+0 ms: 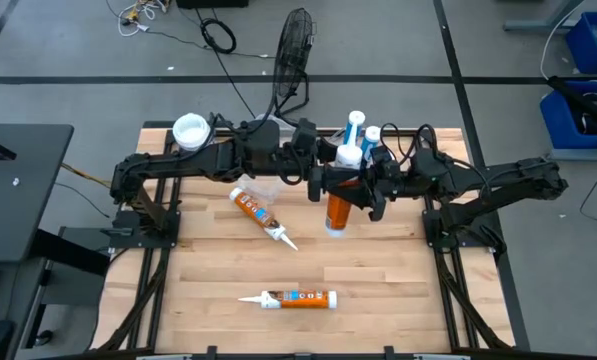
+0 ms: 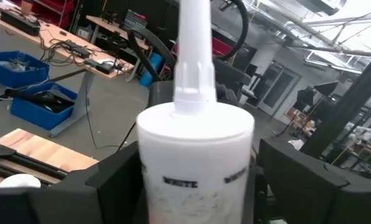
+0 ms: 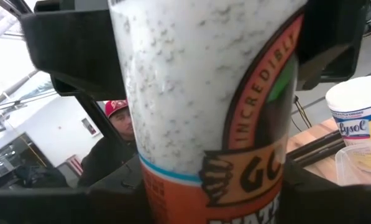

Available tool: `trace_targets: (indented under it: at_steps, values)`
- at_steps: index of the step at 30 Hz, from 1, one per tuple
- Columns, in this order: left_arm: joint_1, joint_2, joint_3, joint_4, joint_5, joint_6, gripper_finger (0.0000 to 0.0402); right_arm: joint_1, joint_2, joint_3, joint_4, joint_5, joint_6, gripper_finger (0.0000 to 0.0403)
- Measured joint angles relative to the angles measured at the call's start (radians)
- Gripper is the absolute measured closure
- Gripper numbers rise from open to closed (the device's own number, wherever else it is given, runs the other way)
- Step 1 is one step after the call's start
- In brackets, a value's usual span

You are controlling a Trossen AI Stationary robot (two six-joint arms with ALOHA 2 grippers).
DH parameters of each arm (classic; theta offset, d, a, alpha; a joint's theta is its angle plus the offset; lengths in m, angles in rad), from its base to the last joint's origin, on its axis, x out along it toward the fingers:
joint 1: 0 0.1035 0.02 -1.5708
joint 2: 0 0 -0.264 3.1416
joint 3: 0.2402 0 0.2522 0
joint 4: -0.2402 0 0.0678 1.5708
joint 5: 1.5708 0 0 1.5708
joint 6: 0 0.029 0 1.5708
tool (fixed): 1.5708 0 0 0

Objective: Pick & place silicon tubes, Sealant and Lysol wipes
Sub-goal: Put the bottom right orange sealant into the left transparent bin

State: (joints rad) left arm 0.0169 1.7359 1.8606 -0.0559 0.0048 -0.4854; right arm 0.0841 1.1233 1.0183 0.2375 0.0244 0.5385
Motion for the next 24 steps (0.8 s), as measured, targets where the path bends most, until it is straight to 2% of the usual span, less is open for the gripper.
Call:
trace_targets:
  at_steps: [12,24]
  values:
    - [-0.002,0.003,0.0,0.0,-0.001,0.007,0.0163,0.0,0.0,0.001,0.002,-0.017,-0.001,0.022]
    - [-0.003,0.029,0.002,0.043,-0.006,0.0,0.0152,0.0,0.001,0.002,-0.027,-0.019,0.0,0.022]
